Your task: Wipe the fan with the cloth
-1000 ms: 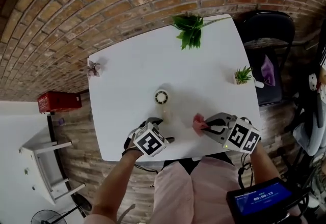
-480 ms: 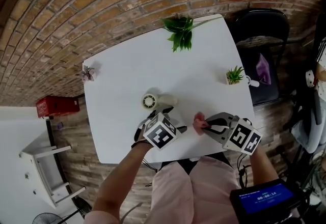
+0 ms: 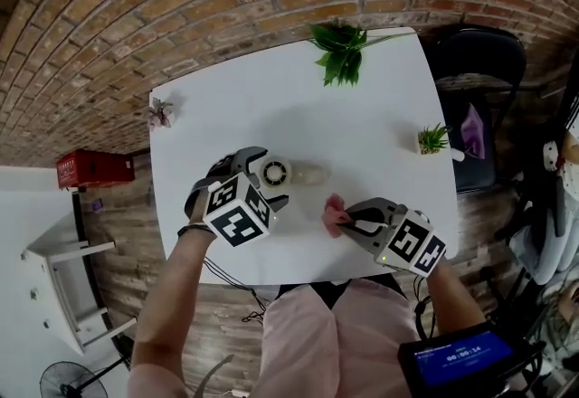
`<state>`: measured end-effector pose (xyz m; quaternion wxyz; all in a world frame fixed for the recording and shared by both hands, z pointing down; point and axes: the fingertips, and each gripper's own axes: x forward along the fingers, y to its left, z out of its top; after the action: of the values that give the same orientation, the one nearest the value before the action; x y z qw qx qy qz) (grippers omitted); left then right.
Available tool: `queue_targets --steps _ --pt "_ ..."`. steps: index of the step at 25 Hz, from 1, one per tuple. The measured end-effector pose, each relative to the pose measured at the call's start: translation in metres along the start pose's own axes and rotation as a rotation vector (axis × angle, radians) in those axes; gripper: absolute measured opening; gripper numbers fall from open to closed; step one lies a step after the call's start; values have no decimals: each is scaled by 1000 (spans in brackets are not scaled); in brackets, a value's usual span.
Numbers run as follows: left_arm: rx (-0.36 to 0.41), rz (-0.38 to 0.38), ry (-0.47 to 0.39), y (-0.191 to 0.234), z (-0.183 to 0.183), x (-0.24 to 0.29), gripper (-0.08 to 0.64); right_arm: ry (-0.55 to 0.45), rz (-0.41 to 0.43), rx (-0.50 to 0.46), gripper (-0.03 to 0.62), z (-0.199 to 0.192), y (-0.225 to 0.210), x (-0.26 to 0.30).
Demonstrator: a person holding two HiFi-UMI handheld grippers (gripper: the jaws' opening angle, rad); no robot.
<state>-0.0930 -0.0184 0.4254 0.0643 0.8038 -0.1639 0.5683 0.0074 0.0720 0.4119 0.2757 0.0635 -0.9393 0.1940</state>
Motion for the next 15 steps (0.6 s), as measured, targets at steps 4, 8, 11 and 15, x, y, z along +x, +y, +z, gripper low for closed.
queue_targets --steps 4,8,11,15 --pt "146 -119 85 -3 -13 34 407 23 1 26 46 6 4 28" --pt "222 -198 117 -8 -21 55 403 30 -9 73 46 11 2 53" --pt "247 -197 104 -6 -20 60 365 47 -24 104 46 8 -2 69" --pt "239 -194 76 -6 -18 61 364 62 -55 145 46 4 -8 90"
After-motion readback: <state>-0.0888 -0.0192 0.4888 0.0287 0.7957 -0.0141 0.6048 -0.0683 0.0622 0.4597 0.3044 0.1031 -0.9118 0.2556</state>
